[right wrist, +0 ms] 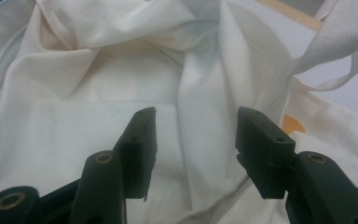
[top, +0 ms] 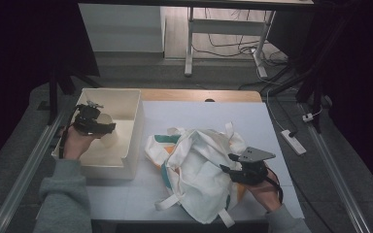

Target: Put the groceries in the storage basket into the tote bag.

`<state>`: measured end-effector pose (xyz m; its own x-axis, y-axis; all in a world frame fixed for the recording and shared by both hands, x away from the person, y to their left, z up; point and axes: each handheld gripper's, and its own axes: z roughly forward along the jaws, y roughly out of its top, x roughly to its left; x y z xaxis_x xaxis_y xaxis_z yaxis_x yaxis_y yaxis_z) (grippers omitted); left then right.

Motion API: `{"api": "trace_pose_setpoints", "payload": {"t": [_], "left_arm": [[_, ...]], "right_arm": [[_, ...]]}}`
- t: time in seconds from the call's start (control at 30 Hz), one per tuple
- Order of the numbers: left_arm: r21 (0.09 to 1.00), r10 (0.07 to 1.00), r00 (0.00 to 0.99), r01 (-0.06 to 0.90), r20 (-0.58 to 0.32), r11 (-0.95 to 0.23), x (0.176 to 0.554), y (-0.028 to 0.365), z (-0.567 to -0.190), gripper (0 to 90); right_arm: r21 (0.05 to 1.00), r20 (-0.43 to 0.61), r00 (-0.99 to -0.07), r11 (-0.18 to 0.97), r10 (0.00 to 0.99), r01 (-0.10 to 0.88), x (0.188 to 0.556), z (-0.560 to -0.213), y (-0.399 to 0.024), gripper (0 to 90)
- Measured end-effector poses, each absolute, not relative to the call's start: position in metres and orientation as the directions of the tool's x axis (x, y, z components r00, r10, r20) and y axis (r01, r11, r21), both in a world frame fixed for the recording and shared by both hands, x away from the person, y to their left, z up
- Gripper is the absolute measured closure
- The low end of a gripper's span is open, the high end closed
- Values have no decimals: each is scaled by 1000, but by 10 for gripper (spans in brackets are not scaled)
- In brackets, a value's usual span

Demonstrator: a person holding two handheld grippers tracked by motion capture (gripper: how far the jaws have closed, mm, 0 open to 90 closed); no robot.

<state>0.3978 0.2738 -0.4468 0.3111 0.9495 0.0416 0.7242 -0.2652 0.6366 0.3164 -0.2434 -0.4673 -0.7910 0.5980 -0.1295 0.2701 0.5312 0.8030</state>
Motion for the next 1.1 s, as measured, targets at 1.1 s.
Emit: {"api": "trace_pose_setpoints", "payload": {"t": [1.1], "left_arm": [[892, 833, 481, 450, -273, 33, 355, 285, -395, 195]], "right_arm": [[807, -136, -784, 527, 605, 267, 316, -466, -245, 484]]}}
